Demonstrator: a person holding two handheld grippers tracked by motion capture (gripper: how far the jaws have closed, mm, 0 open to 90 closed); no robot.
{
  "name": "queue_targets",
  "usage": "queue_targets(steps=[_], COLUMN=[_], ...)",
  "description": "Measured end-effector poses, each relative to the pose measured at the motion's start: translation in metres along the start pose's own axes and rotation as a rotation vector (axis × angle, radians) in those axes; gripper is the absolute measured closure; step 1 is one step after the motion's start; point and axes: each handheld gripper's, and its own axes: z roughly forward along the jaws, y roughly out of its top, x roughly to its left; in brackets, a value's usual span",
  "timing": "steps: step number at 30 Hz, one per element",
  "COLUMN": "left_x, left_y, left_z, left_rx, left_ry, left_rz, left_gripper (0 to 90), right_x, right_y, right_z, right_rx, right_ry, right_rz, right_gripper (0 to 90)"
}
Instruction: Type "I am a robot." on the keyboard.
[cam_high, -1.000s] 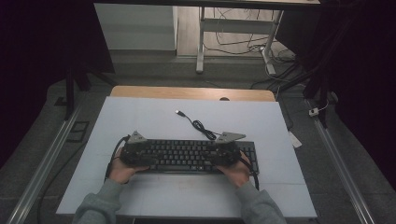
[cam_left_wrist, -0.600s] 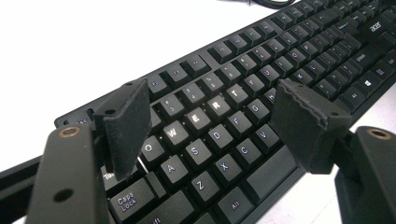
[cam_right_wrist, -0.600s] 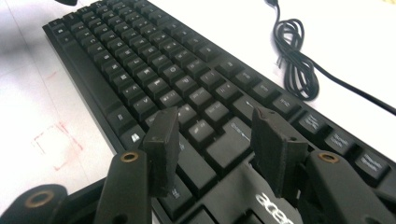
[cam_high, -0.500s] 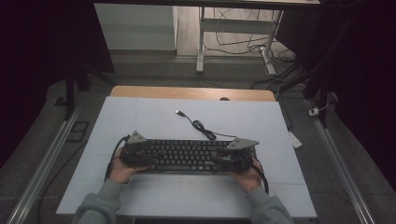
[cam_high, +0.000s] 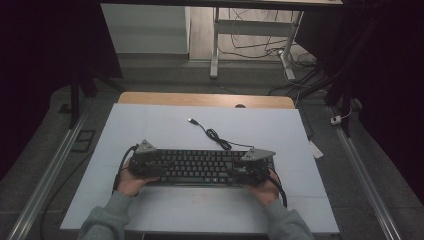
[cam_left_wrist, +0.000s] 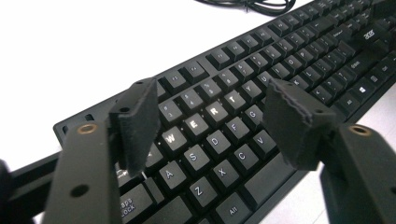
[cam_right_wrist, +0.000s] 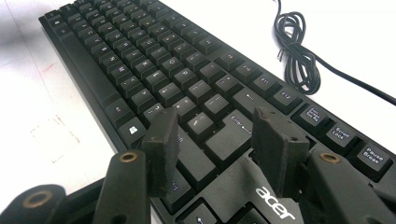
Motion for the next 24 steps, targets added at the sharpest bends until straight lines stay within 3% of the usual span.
queue_targets(steps=[5, 16, 24], left_x=[0.0, -0.007, -0.015], left_y=[0.001, 0.007, 0.012], left_z=[0.001, 0.014, 0.03], left_rx=[-0.005, 0.022, 0.059], left_ry=[0.0, -0.026, -0.043], left_rz=[-0.004, 0.028, 0.055], left_gripper=[49.0, 86.1, 88.6], right_x=[0.0, 0.001, 0.001], right_y=[0.0, -0.001, 0.0], right_z=[0.001, 0.003, 0.004], right_rx=[0.007, 0.01, 0.015], right_ry=[-0.001, 0.003, -0.001], right_rz=[0.002, -0.003, -0.005], right_gripper=[51.4, 51.5, 51.6])
